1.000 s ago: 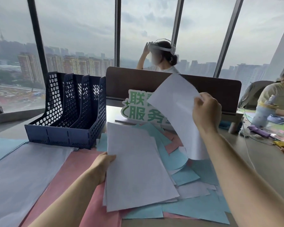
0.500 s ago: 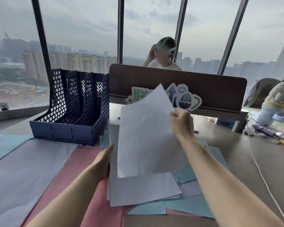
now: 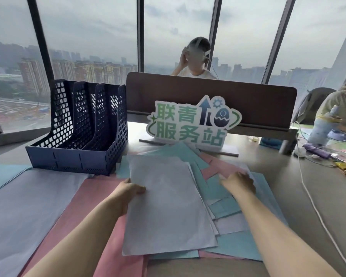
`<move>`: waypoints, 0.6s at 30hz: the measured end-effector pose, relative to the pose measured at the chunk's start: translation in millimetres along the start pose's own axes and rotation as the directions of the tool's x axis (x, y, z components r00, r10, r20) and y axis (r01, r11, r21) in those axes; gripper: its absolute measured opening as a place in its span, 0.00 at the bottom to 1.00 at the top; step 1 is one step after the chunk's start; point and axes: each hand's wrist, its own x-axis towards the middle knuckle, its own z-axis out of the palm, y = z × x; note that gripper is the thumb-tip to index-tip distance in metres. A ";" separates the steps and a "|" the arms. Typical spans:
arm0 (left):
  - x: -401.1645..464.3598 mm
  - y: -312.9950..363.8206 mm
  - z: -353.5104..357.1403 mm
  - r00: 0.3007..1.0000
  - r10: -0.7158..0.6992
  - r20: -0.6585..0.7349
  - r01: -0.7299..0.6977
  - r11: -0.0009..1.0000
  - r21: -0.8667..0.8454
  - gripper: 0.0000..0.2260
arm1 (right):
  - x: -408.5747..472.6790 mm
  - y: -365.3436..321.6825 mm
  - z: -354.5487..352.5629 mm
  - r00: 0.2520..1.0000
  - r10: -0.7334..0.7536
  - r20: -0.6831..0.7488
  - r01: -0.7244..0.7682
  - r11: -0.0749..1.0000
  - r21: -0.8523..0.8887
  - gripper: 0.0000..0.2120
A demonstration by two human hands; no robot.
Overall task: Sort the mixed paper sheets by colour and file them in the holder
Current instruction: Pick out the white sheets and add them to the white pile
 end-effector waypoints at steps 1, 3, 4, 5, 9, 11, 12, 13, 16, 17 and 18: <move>0.4 -0.2 -0.1 1.000 0.001 -0.002 -0.001 1.000 0.011 0.14 | 4.4 5.3 -2.3 0.998 0.028 0.064 -0.026 0.999 -0.028 0.24; 0.1 0.4 0.2 1.000 0.000 -0.006 0.000 1.000 0.025 0.13 | 8.6 8.3 -7.9 0.981 0.056 0.183 -0.057 0.998 0.000 0.21; -0.2 0.4 0.5 1.000 0.001 -0.006 -0.001 1.000 0.025 0.13 | 9.7 7.0 -10.7 0.972 0.061 0.229 -0.070 0.997 0.030 0.20; -0.9 0.5 0.8 1.000 0.003 -0.004 -0.003 1.000 0.022 0.13 | 10.8 5.3 -13.6 0.964 0.064 0.257 -0.083 0.995 0.063 0.19; -1.0 0.9 1.4 1.000 -0.003 -0.007 0.003 1.000 0.016 0.14 | 14.7 4.3 -13.7 0.973 0.048 0.225 -0.106 0.962 0.250 0.11; -1.7 1.4 1.6 1.000 -0.010 -0.002 0.010 1.000 0.012 0.15 | 11.2 7.6 -11.6 0.969 0.031 0.246 -0.140 0.886 0.442 0.08; -1.5 1.5 1.3 1.000 -0.013 -0.001 0.013 1.000 0.014 0.15 | 7.8 10.0 -12.5 0.961 0.028 0.274 -0.168 0.846 0.506 0.07; -1.3 1.6 1.0 1.000 -0.015 -0.001 0.015 1.000 0.016 0.16 | 6.6 13.2 -12.9 0.961 0.027 0.276 -0.176 0.829 0.531 0.06; -0.9 1.3 0.2 1.000 -0.021 0.001 0.021 1.000 0.019 0.15 | 11.1 22.0 -18.2 0.999 0.045 0.008 -0.044 0.892 0.449 0.10; -0.5 1.1 0.0 1.000 -0.020 0.003 0.020 1.000 0.021 0.15 | 12.1 23.4 -21.7 0.989 0.060 -0.137 0.004 0.907 0.421 0.12; -0.3 1.2 0.1 1.000 -0.018 0.006 0.018 1.000 0.020 0.15 | 11.7 22.7 -27.3 0.962 0.070 -0.265 0.051 0.904 0.424 0.12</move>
